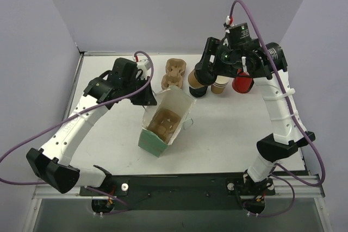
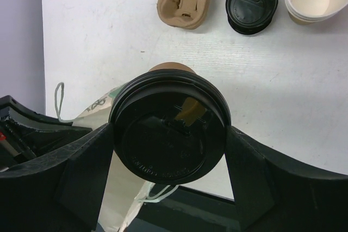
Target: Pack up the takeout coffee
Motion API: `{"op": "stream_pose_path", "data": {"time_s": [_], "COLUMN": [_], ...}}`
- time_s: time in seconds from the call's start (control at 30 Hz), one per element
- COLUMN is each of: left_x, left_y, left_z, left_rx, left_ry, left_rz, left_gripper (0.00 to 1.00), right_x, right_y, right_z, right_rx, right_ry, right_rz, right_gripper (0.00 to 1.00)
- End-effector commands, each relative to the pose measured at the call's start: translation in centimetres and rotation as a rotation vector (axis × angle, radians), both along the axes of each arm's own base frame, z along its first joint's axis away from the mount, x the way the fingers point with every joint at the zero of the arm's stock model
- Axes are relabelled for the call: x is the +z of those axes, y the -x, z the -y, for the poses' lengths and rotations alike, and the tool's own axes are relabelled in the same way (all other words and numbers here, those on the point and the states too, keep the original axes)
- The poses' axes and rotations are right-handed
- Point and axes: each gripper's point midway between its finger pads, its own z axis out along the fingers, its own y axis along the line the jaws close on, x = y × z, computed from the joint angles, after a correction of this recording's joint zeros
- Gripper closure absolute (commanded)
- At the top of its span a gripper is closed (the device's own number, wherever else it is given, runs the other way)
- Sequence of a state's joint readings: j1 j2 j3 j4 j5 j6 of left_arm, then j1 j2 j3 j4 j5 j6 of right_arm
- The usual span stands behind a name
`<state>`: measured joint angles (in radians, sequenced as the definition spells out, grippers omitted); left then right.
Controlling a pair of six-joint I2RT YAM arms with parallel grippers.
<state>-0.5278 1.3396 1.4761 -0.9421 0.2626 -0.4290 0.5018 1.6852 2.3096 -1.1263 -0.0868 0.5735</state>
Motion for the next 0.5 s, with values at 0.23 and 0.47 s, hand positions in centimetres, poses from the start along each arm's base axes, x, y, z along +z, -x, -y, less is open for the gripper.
{"op": "stream_pose_path", "data": {"time_s": [0.23, 0.47], "left_x": [3.6, 4.2], "left_y": [-0.2, -0.3], "left_z": [4.8, 6.9], "left_rx": [-0.13, -0.175], "left_ry": [0.099, 0.112], "left_rz": [0.089, 0.1], "left_gripper": [1.0, 1.0], "right_x": [2.7, 3.0], "right_y": [3.8, 6.5], "right_z": [0.9, 2.2], "right_rx": [0.043, 0.067], "right_ry": [-0.035, -0.039], "right_rz": [0.063, 0.074], "right_gripper": [0.33, 0.33]}}
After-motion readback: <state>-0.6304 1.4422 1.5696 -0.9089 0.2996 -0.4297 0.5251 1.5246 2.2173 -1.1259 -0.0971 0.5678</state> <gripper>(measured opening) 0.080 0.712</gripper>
